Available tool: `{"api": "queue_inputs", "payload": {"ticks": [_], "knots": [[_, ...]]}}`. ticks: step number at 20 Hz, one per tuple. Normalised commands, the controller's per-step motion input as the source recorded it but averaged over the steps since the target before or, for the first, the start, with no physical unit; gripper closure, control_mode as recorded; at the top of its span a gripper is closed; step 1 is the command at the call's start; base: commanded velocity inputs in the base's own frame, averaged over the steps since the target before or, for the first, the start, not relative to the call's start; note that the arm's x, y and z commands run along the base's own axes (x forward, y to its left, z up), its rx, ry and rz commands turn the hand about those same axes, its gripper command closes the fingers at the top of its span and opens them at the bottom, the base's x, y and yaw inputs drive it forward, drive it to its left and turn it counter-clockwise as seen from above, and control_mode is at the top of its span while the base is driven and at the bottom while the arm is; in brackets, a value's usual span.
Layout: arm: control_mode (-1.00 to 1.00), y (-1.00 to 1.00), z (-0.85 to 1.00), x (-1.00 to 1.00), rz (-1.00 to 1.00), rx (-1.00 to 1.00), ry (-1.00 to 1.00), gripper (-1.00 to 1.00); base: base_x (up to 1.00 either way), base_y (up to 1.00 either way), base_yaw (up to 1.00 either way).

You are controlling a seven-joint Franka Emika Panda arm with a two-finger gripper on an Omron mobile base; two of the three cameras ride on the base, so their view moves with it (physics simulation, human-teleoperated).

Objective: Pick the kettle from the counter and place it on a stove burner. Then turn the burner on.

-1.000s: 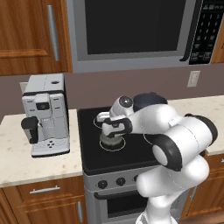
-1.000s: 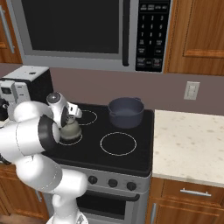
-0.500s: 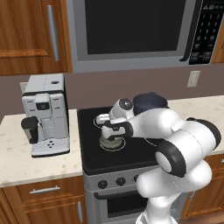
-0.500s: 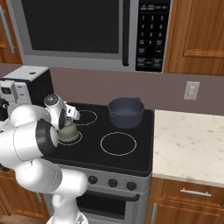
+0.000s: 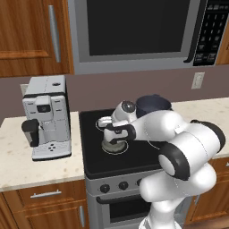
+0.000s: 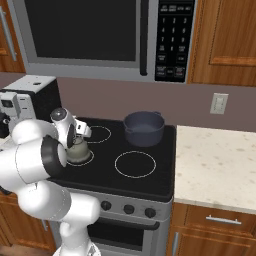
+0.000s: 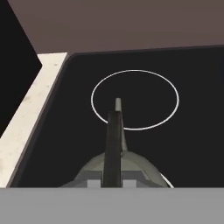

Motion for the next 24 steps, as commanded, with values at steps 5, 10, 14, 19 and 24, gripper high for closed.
{"api": "queue_inputs", "payload": {"ticks": [5,10,14,19,24], "knots": [[-1.0,0.0,-0.09,0.0,0.0,0.0,0.0,1.0,0.0,0.0,0.0],[-1.0,0.0,-0.14,0.0,0.0,0.0,0.0,1.0,0.0,0.0,0.0],[-1.0,0.0,-0.17,0.0,0.0,0.0,-0.01,1.0,0.0,0.0,0.0],[-1.0,0.0,0.0,0.0,0.0,0.0,0.0,-1.0,0.0,0.0,0.0],[-1.0,0.0,0.0,0.0,0.0,0.0,0.0,-1.0,0.0,0.0,0.0]]}}
